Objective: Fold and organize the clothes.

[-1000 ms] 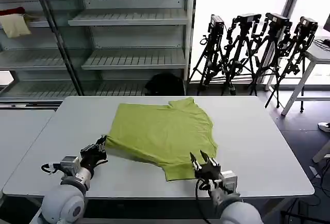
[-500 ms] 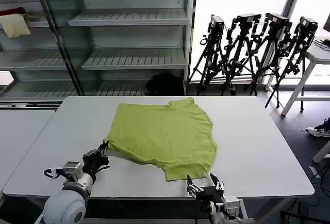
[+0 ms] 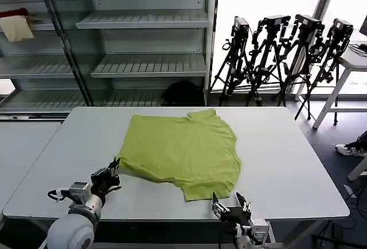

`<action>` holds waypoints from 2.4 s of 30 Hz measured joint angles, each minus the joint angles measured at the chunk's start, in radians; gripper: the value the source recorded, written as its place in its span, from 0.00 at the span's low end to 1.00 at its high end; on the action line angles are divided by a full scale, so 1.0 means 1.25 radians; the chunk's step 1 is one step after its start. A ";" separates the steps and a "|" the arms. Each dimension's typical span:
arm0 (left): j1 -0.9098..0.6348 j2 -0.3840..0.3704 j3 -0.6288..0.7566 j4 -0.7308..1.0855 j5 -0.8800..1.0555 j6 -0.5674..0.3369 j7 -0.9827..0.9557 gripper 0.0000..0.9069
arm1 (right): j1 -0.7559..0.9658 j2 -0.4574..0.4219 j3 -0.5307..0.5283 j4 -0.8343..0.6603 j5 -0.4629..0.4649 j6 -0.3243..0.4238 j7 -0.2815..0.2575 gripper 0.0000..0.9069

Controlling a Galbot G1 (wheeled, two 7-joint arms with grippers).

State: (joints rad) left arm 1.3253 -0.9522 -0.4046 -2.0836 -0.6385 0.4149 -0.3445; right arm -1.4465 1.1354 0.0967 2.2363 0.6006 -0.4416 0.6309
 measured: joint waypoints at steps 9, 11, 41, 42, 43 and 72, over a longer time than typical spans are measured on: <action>-0.001 0.000 0.001 0.002 0.007 -0.002 0.005 0.01 | 0.006 0.004 -0.009 -0.004 0.018 0.002 0.000 0.00; -0.001 0.001 0.002 0.003 0.008 -0.002 0.005 0.00 | 0.007 0.004 -0.012 -0.004 0.020 0.001 0.000 0.00; -0.001 0.006 -0.006 -0.013 0.007 -0.009 0.001 0.00 | 0.093 -0.058 0.077 0.061 -0.046 0.010 -0.121 0.00; -0.002 0.005 -0.004 -0.011 0.008 -0.010 0.001 0.00 | 0.101 -0.065 0.085 0.058 -0.043 0.010 -0.133 0.00; -0.002 0.004 -0.002 -0.009 0.009 -0.010 0.001 0.00 | 0.109 -0.071 0.091 0.054 -0.041 0.008 -0.145 0.00; -0.195 -0.047 0.100 0.124 0.042 -0.002 -0.038 0.00 | 0.354 -0.072 0.076 -0.160 -0.030 -0.021 -0.278 0.00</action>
State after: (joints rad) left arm 1.0811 -1.0114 -0.2801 -1.9291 -0.5856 0.4120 -0.3915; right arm -1.0045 1.0454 0.1917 2.0368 0.5630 -0.4684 0.2835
